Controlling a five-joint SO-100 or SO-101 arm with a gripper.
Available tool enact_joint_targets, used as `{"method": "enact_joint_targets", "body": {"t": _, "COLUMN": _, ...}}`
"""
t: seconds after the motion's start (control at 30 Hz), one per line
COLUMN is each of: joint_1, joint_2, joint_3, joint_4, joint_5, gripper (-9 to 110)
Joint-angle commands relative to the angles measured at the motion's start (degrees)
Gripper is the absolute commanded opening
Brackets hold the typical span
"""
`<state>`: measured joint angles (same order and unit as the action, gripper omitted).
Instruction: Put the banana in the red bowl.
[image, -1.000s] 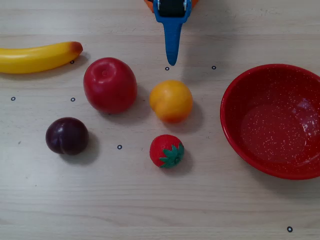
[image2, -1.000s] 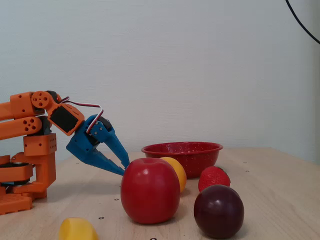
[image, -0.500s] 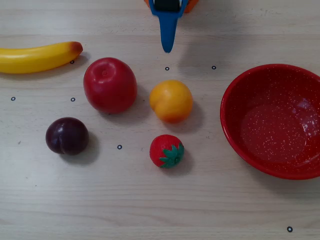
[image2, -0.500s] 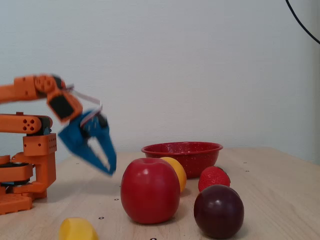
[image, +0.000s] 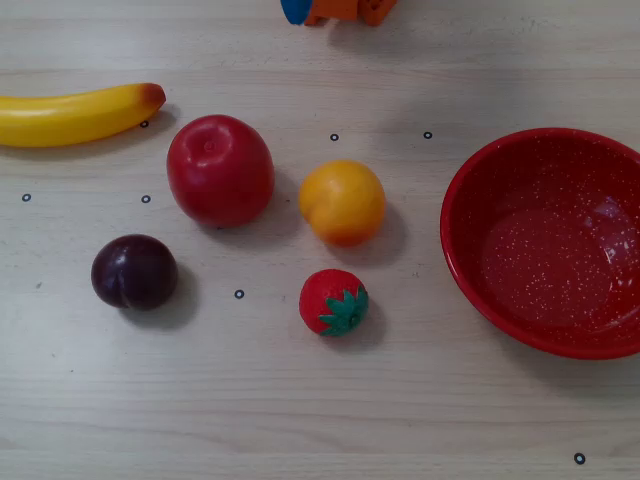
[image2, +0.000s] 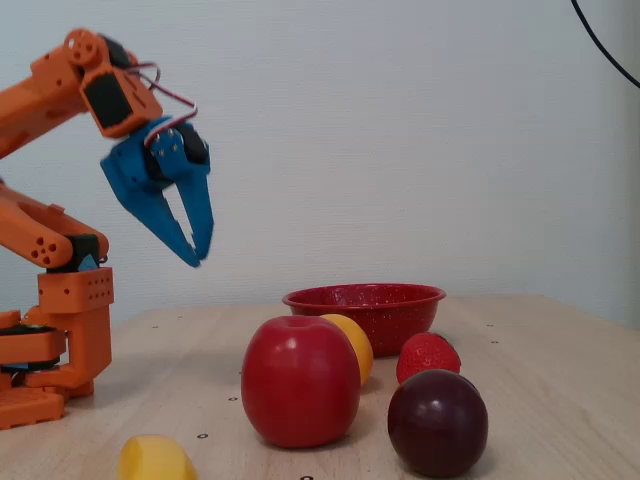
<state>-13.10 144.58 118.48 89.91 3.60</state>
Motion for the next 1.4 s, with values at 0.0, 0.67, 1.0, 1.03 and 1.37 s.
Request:
{"method": "enact_joint_targets", "body": {"t": 0.0, "joint_1": -2.2, "joint_2": -1.58, "joint_3": -8.61, "joint_4": 2.37, "joint_5": 3.08, "gripper": 0}}
{"method": "enact_joint_targets", "body": {"t": 0.67, "joint_1": -26.54, "joint_2": -31.82, "joint_3": -37.35, "joint_4": 12.66, "joint_5": 21.36, "gripper": 0}}
{"method": "enact_joint_targets", "body": {"t": 1.0, "joint_1": -36.74, "joint_2": -50.89, "joint_3": -49.75, "joint_4": 9.49, "joint_5": 35.95, "gripper": 0}}
{"method": "enact_joint_targets", "body": {"t": 1.03, "joint_1": -37.53, "joint_2": -53.09, "joint_3": -51.77, "joint_4": 9.05, "joint_5": 36.91, "gripper": 0}}
{"method": "enact_joint_targets", "body": {"t": 1.37, "joint_1": -44.03, "joint_2": -66.45, "joint_3": -61.52, "joint_4": 4.66, "joint_5": 47.29, "gripper": 0}}
